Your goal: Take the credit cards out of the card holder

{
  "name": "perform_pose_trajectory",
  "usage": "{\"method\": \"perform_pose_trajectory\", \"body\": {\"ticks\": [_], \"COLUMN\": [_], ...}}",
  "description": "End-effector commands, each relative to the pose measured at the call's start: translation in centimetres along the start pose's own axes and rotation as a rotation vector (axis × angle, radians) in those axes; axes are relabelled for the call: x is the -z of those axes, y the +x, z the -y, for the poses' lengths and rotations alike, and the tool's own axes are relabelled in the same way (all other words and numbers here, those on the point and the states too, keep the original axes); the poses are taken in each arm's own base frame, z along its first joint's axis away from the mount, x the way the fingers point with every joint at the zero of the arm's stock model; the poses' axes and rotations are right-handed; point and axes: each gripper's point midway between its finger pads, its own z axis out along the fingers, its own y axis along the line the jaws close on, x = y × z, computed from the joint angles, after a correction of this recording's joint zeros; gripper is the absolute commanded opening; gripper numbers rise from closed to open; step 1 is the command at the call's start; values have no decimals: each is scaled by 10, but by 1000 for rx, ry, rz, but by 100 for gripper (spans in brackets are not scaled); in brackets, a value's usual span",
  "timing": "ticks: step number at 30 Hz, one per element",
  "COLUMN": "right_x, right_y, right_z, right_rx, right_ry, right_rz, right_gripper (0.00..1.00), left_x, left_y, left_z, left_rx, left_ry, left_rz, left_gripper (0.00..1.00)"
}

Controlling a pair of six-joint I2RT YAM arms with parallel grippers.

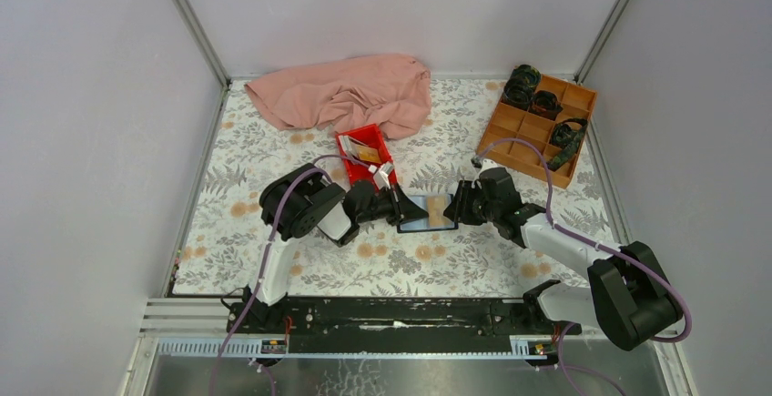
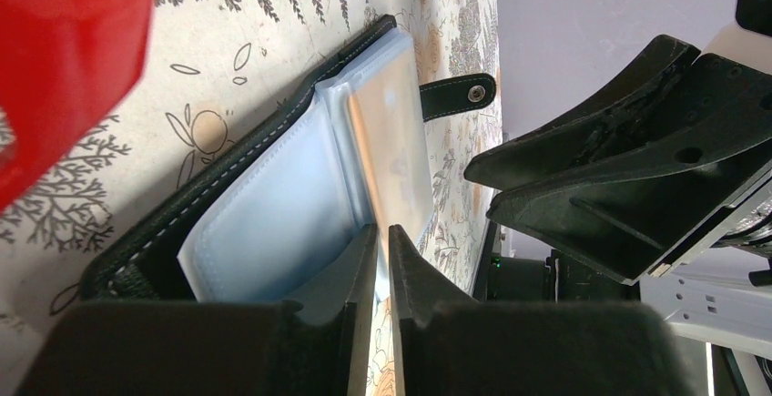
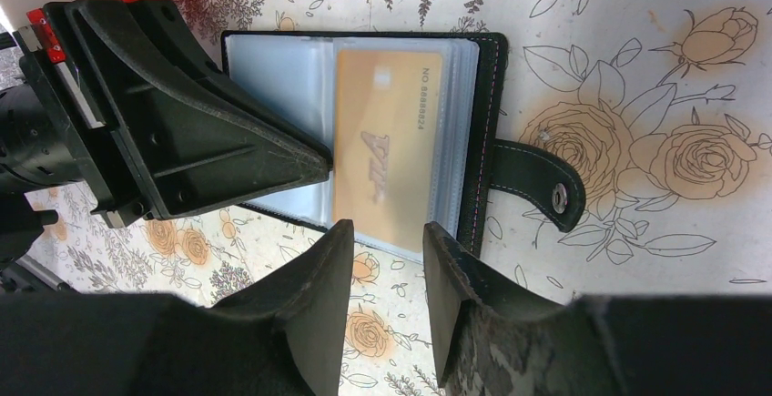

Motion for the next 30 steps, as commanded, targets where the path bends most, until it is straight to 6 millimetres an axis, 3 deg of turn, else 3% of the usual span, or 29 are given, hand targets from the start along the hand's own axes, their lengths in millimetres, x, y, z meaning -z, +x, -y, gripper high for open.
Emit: {"method": "perform_pose_trajectory", "body": {"ticks": [1, 13, 21, 30], "right_x": [1, -14, -17, -9], "right_y": [-9, 2, 7, -3], "right_z": [-5, -2, -2, -12], "right_rx": [12, 4, -2, 16], "right_ry": [-25, -28, -43, -72], "right_rz": [29, -29, -44, -17], "right_gripper": [41, 43, 43, 42], "left_x": [6, 14, 13, 14], "left_y": [10, 15, 15, 17], "left_z": [-35, -51, -51, -54], "left_rx": [27, 36, 34, 28], "left_ry": [-118, -204, -202, -207], "left_rz": [-13, -16, -22, -29], "left_gripper": [17, 16, 16, 16]}}
